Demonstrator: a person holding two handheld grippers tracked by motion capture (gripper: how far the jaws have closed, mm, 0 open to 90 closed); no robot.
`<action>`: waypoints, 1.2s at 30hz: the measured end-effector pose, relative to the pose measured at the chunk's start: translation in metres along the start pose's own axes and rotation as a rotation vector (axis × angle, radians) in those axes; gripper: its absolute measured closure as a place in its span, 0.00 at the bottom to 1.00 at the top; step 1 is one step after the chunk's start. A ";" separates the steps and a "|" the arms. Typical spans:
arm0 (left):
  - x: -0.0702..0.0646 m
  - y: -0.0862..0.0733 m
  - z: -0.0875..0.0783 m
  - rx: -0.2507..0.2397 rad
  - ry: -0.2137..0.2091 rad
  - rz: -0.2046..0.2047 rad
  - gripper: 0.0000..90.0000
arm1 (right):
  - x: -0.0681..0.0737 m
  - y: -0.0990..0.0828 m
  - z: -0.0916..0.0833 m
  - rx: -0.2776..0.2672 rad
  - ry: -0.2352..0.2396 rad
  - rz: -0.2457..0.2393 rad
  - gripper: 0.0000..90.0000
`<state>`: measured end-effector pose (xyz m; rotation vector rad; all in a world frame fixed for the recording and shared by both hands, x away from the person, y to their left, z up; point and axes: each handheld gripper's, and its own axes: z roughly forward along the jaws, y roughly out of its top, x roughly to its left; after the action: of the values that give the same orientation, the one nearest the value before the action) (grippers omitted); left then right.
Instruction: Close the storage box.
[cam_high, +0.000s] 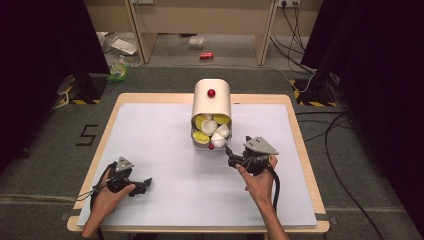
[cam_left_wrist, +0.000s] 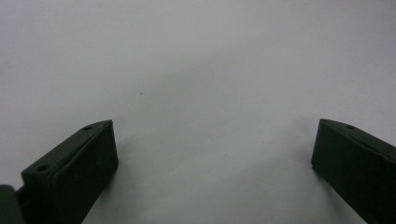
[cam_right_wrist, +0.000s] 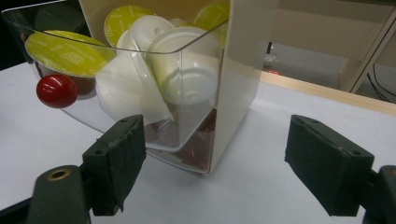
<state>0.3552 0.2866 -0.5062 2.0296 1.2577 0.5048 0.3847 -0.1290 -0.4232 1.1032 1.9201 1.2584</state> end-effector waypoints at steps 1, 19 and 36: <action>0.000 0.000 0.000 0.000 0.000 0.000 0.00 | 0.000 0.000 0.000 0.002 -0.001 -0.003 0.23; 0.000 0.000 0.000 0.000 -0.001 0.000 0.00 | -0.003 0.003 0.006 0.001 -0.010 -0.001 0.23; 0.000 0.000 0.000 0.000 0.000 0.000 0.00 | -0.005 0.005 0.012 0.002 -0.018 0.005 0.22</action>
<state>0.3552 0.2866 -0.5062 2.0297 1.2577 0.5047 0.3983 -0.1270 -0.4227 1.1181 1.9065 1.2452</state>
